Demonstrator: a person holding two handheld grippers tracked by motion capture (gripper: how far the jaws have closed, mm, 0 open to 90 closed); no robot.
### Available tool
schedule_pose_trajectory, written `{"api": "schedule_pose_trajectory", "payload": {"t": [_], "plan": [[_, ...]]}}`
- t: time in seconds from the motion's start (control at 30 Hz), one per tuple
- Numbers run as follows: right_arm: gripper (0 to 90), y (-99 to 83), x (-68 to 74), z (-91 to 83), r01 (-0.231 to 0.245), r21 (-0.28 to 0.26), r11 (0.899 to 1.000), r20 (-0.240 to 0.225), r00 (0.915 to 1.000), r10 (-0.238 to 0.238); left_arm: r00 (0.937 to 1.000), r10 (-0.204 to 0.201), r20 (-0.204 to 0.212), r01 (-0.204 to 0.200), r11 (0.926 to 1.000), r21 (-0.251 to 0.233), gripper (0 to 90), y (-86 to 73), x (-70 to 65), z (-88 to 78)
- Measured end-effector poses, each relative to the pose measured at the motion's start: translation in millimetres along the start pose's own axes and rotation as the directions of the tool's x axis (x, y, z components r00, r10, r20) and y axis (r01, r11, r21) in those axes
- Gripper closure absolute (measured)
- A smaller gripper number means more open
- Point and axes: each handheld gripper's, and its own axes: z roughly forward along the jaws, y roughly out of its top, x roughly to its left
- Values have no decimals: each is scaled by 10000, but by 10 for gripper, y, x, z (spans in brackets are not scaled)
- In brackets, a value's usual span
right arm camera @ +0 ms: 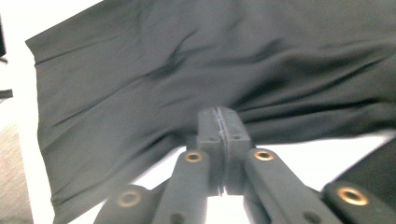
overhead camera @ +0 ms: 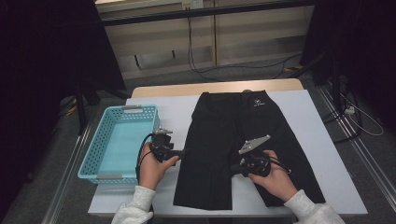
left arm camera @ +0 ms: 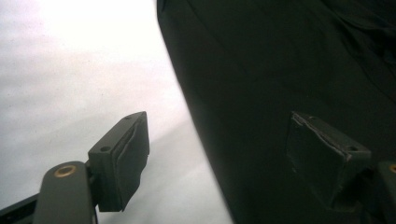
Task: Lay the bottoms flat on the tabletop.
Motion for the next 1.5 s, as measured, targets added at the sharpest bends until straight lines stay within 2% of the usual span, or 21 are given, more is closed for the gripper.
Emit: {"api": "schedule_pose_trajectory", "payload": {"t": [0.13, 0.27, 0.33, 0.43, 0.53, 0.6, 0.63, 0.73, 0.87, 0.9, 0.93, 1.0, 1.07, 1.13, 1.17, 1.2, 1.23, 1.3, 1.37, 1.43, 1.5], "plan": [[704, 1, -85, -34, -178, -580, 9982, 906, 9956, 231, 10000, 28, -27, -27, 10000, 54, 233, -6, 2, 19], [643, 46, -106, 13, -386, -958, 9946, 704, 9965, 455, 10000, 73, -57, -72, 9999, 84, 234, -8, -16, 42], [643, 65, -78, 77, -183, -838, 9963, 694, 9973, 241, 10000, 71, -59, -70, 10000, 69, 235, -9, -20, 47], [664, 73, -30, 202, 223, -236, 9995, 754, 9969, -205, 9999, 91, -54, -90, 9999, 130, 239, -11, -20, 47], [780, 83, 25, 245, 510, 56, 9987, 770, 9957, -513, 10000, 78, -43, -77, 9999, 103, 240, -10, -16, 42], [883, 84, 45, 249, 454, 185, 9988, 418, 9981, -462, 10000, 69, -63, -69, 9999, 88, 240, -10, -13, 45], [900, 79, 46, 255, 373, 169, 9992, 277, 9989, -378, 10000, 55, -39, -55, 9999, 100, 240, -11, -15, 47], [900, 91, 40, 257, 273, 258, 9993, 120, 9995, -276, 10000, 83, -25, -82, 9999, 151, 240, -13, -24, 53], [900, 81, 48, 240, 6, 450, 9990, -785, 9969, 29, 10000, 60, -19, -60, 10000, 67, 239, -8, -23, 46], [848, 83, 50, 226, 72, 298, 9995, -687, 9976, -51, 10000, 48, -21, -48, 10000, 85, 239, -7, -16, 43], [777, 98, 48, 195, 260, -30, 9997, -372, 9990, -261, 10000, 58, -33, -57, 9999, 93, 237, -8, -13, 42], [742, 138, 11, 130, 415, -379, 9984, 145, 9991, -410, 10000, 42, -3, -42, 9999, 126, 237, -10, -10, 42], [715, 156, -44, 66, 559, -682, 9961, 872, 9949, -498, 10000, 59, -24, -58, 9999, 113, 237, -9, -11, 41], [699, 159, -137, 1, 474, -813, 9956, 1578, 9869, -341, 10000, 55, -10, -55, 9999, 84, 236, -9, -14, 46], [694, 154, -172, -13, 411, -818, 9958, 1744, 9843, -263, 10000, 76, -27, -76, 9999, 106, 236, -10, -13, 49], [682, 137, -219, -20, 375, -750, 9965, 2222, 9748, -199, 10000, 69, -13, -68, 9999, 128, 235, -10, -12, 50], [679, 126, -246, -14, 375, -655, 9971, 2432, 9698, -205, 10000, 85, -30, -85, 9999, 137, 234, -11, -11, 53], [671, 97, -311, 35, 251, -399, 9989, 2694, 9629, -135, 10000, 63, -29, -63, 9999, 146, 234, -13, -11, 57], [673, 84, -340, 113, 128, -60, 9999, 2687, 9632, -107, 10000, 64, -28, -63, 9999, 138, 234, -13, -11, 56], [726, 100, -321, 161, 245, -60, 9997, 2621, 9648, -220, 10000, 83, -17, -83, 9999, 141, 234, -10, -5, 53], [829, 119, -301, 192, 236, -12, 9997, 2543, 9669, -225, 10000, 38, -30, -38, 9999, 105, 234, -12, -2, 57]]}}
